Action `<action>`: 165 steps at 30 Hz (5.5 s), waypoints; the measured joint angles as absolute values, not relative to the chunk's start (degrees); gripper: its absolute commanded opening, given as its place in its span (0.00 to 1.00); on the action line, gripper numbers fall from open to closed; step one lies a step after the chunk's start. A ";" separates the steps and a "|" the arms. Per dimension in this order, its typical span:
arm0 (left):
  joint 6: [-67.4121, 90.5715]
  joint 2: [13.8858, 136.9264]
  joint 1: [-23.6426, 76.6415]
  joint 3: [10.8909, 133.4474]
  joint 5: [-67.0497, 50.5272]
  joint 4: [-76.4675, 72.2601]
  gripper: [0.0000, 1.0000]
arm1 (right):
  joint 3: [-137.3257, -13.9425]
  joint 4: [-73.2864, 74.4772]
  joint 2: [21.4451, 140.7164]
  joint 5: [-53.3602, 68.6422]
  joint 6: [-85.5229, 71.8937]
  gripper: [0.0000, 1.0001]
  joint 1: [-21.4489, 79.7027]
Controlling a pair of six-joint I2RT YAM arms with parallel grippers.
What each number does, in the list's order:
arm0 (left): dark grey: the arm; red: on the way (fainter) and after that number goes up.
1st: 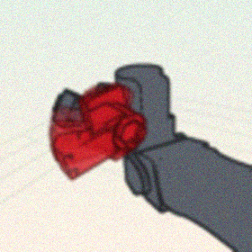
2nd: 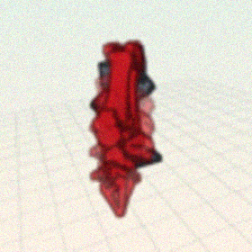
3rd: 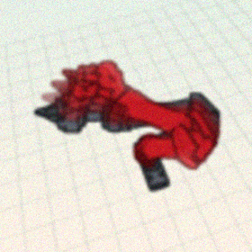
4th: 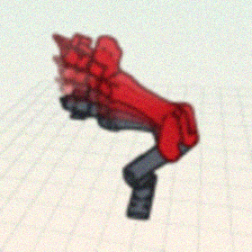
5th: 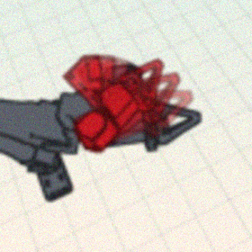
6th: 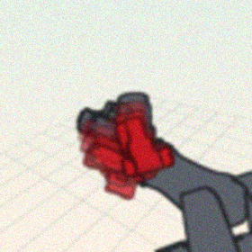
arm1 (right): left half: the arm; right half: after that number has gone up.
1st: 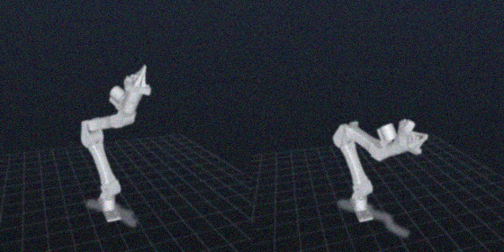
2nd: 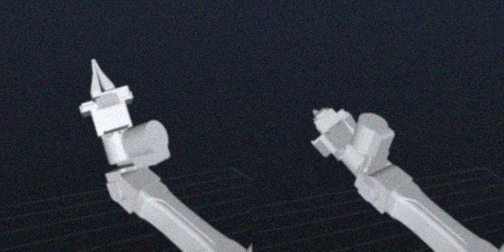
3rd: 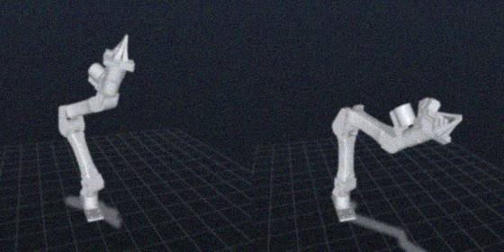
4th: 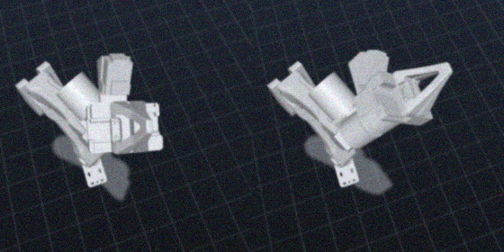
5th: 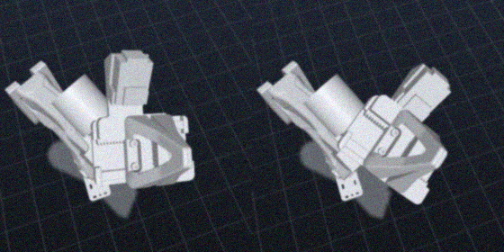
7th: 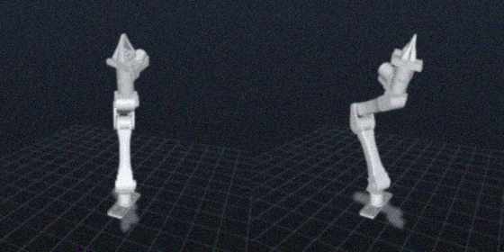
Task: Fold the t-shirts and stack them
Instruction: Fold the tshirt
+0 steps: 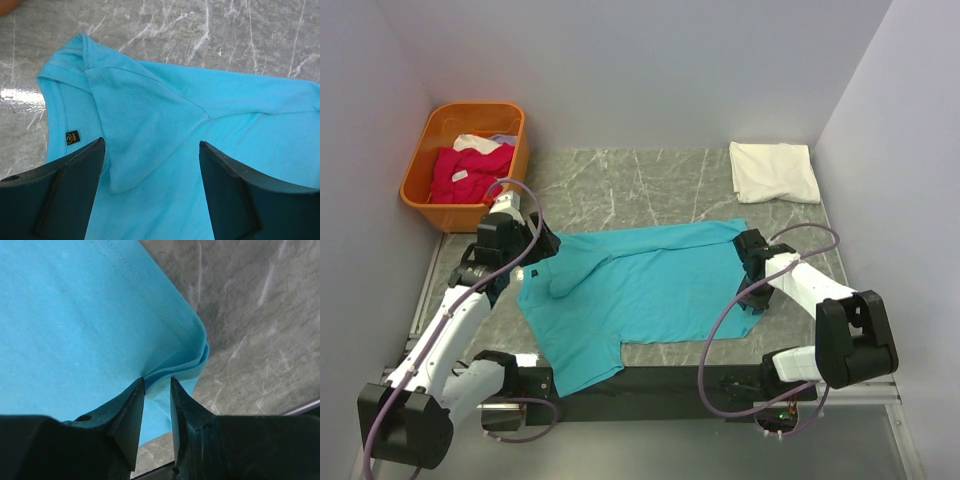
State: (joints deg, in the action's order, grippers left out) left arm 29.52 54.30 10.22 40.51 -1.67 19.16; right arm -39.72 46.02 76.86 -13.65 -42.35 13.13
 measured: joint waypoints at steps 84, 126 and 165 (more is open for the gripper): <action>47.79 64.55 6.72 29.89 -1.80 10.57 0.75 | -42.72 -8.40 93.49 10.37 -60.16 0.62 -2.63; 47.99 59.05 10.13 34.85 -1.17 20.12 0.01 | -44.27 -5.82 94.52 5.56 -56.40 0.00 -4.08; 49.89 54.02 9.30 33.65 2.94 30.76 0.12 | -49.10 11.00 92.99 3.97 -40.07 0.39 -4.05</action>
State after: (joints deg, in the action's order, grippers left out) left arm 49.89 54.02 9.30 33.65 2.94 30.76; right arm -49.10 11.00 92.99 3.97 -40.07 -4.05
